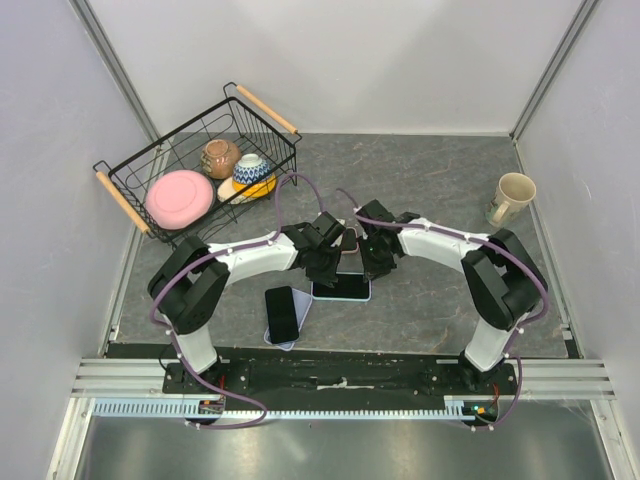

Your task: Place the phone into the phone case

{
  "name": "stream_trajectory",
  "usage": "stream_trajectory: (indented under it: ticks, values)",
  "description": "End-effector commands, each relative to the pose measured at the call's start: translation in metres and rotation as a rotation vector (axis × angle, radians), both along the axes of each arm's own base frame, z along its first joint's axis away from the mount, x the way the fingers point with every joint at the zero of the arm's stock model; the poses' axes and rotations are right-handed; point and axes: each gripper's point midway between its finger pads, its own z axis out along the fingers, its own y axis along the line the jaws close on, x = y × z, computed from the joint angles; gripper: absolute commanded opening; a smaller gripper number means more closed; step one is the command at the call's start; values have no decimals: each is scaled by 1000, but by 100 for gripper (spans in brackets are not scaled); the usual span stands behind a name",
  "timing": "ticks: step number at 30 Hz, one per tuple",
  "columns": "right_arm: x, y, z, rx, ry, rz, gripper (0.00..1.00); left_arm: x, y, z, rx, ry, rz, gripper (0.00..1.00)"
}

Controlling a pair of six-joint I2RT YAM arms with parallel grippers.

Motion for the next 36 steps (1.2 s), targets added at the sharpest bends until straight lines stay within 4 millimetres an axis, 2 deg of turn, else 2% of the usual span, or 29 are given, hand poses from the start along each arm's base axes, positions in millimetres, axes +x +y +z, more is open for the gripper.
stream_trajectory:
  ticks: [1,5,8,12,14,15,17,18,19,20,21,22,23,24,25,26,27,28,30,31,33,34,36]
  values:
    - [-13,-51,-37,-413,-88,92,6,8,5,16,16,-60,-17,2]
    - [-5,-37,-16,-360,-156,96,7,11,-4,33,-47,-94,-24,2]
    - [4,-21,11,-264,-217,87,10,12,-10,50,-113,-125,-26,2]
    - [14,4,58,-103,-313,83,15,9,-13,75,-203,-179,-32,7]
    - [18,12,77,-41,-353,62,27,7,-13,83,-245,-187,-29,11]
    - [20,14,92,-4,-388,55,29,6,-12,85,-266,-193,-28,14]
    - [21,19,107,57,-404,42,35,4,-10,100,-330,-208,-24,19]
    - [21,18,118,86,-422,34,38,1,-6,97,-340,-199,-22,23]
    - [25,17,124,114,-428,22,41,7,-4,103,-376,-212,-2,27]
    - [23,19,128,151,-420,25,44,2,-5,112,-428,-204,-20,30]
    - [24,20,138,193,-433,16,47,-1,0,107,-441,-192,-15,44]
    - [27,14,139,217,-426,-2,48,8,6,113,-484,-204,17,50]
    - [24,18,143,268,-407,9,49,2,4,124,-560,-186,-17,52]
    - [23,17,149,309,-406,3,50,-3,11,115,-580,-154,-9,56]
    - [29,10,149,341,-407,-23,52,8,18,122,-633,-166,31,58]
    - [29,8,150,375,-397,-33,54,2,18,126,-688,-140,3,59]
    - [28,9,158,437,-398,-26,57,-1,26,121,-706,-119,16,60]
    - [31,-2,154,452,-382,-65,60,7,36,121,-724,-113,59,60]
    - [31,-8,156,496,-370,-77,64,5,46,116,-733,-100,72,63]
    - [34,-18,152,499,-364,-105,69,10,56,114,-728,-104,101,65]
    - [35,-25,153,524,-360,-116,73,7,65,107,-723,-90,121,70]
    - [36,-30,152,543,-348,-135,78,11,71,105,-717,-95,142,71]
    - [36,-33,151,576,-344,-138,82,11,77,98,-707,-77,161,71]
